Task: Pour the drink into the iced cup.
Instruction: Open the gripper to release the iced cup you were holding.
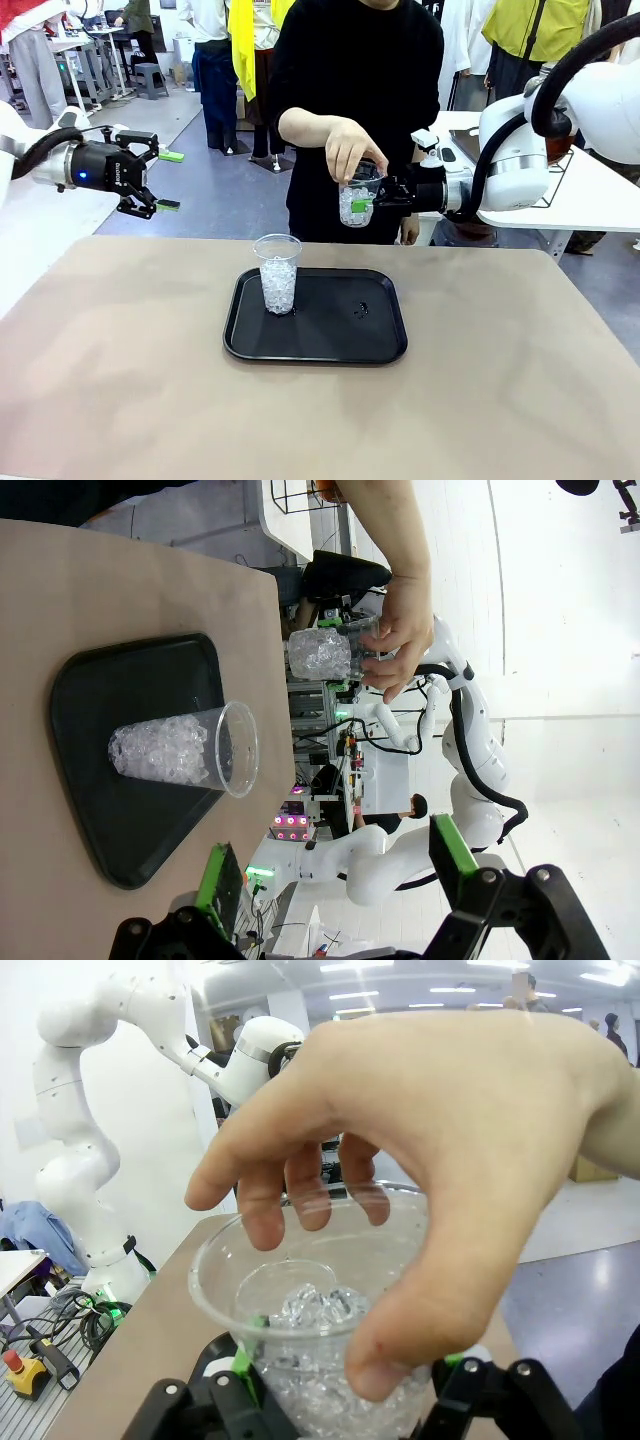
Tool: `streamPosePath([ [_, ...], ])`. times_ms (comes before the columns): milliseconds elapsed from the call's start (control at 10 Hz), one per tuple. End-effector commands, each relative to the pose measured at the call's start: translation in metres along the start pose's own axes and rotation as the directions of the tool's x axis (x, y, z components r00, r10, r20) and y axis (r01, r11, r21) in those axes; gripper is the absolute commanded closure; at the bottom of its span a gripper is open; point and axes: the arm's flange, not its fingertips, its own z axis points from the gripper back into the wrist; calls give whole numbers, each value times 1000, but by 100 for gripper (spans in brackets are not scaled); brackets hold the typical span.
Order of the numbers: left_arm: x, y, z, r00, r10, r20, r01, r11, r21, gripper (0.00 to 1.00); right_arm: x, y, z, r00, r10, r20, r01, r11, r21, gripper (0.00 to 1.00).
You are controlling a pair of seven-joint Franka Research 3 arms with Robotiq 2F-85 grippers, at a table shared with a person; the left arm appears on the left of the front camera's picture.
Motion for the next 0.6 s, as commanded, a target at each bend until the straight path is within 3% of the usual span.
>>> streamPosePath([
  [0, 0, -2, 1, 1000, -8, 5, 8, 1000, -5, 0, 2, 3, -1, 1000, 10, 2, -10, 1000, 1, 22],
  [500, 0, -2, 1, 1000, -8, 5, 8, 1000, -5, 0, 2, 3, -1, 1000, 10, 2, -10, 1000, 1, 22],
])
